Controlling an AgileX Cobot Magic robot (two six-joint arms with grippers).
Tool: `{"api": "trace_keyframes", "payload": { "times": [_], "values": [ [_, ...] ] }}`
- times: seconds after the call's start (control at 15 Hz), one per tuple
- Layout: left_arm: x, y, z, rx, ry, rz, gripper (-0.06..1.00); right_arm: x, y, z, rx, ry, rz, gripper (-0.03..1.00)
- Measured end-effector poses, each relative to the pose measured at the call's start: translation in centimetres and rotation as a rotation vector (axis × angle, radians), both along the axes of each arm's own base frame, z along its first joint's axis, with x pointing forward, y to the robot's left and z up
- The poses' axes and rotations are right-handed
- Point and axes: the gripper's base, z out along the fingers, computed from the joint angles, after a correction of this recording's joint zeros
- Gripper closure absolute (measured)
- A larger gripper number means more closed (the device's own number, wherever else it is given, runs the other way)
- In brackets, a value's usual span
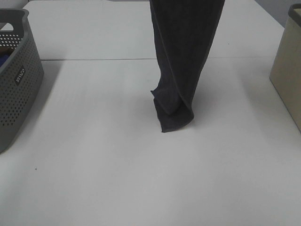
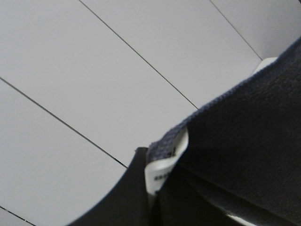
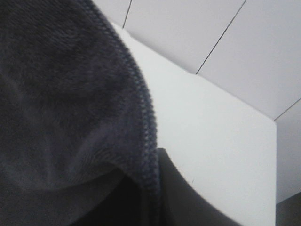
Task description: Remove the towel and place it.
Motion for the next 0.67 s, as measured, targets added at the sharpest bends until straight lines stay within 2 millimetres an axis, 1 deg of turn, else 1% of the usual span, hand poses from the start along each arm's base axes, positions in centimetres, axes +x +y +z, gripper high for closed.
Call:
{"api": "trace_keyframes", "payload": {
  "times": [0.2, 0.27, 0.33, 0.4, 0.47, 0.53, 0.67],
  "values": [
    [0.3, 0.4, 0.7, -0.049, -0.074, -0.013, 0.94, 0.7, 0.1, 1.5, 0.003, -0.185, 0.008, 0.96],
    [0.4, 0.4, 1.0, -0.063, -0.113, -0.025, 0.94, 0.8, 0.2, 1.7, 0.004, -0.220, 0.011, 0.96],
    [0.7, 0.4, 1.1, -0.074, -0.149, -0.032, 0.94, 1.5, 0.5, 2.0, 0.003, -0.294, 0.021, 0.96],
    [1.2, 0.5, 1.1, -0.082, -0.182, -0.037, 0.94, 1.8, 0.6, 2.0, 0.002, -0.318, 0.025, 0.96],
    [2.1, 0.8, 0.8, -0.086, -0.213, -0.035, 0.94, 2.4, 0.9, 1.9, 0.002, -0.352, 0.033, 0.96],
    [3.9, 1.7, 0.0, -0.089, -0.263, -0.020, 0.94, 4.0, 1.7, 1.0, 0.007, -0.399, 0.053, 0.96],
    [5.8, 3.0, -0.8, -0.100, -0.311, -0.003, 0.94, 5.2, 2.4, 0.2, 0.020, -0.445, 0.073, 0.96]
  ]
}}
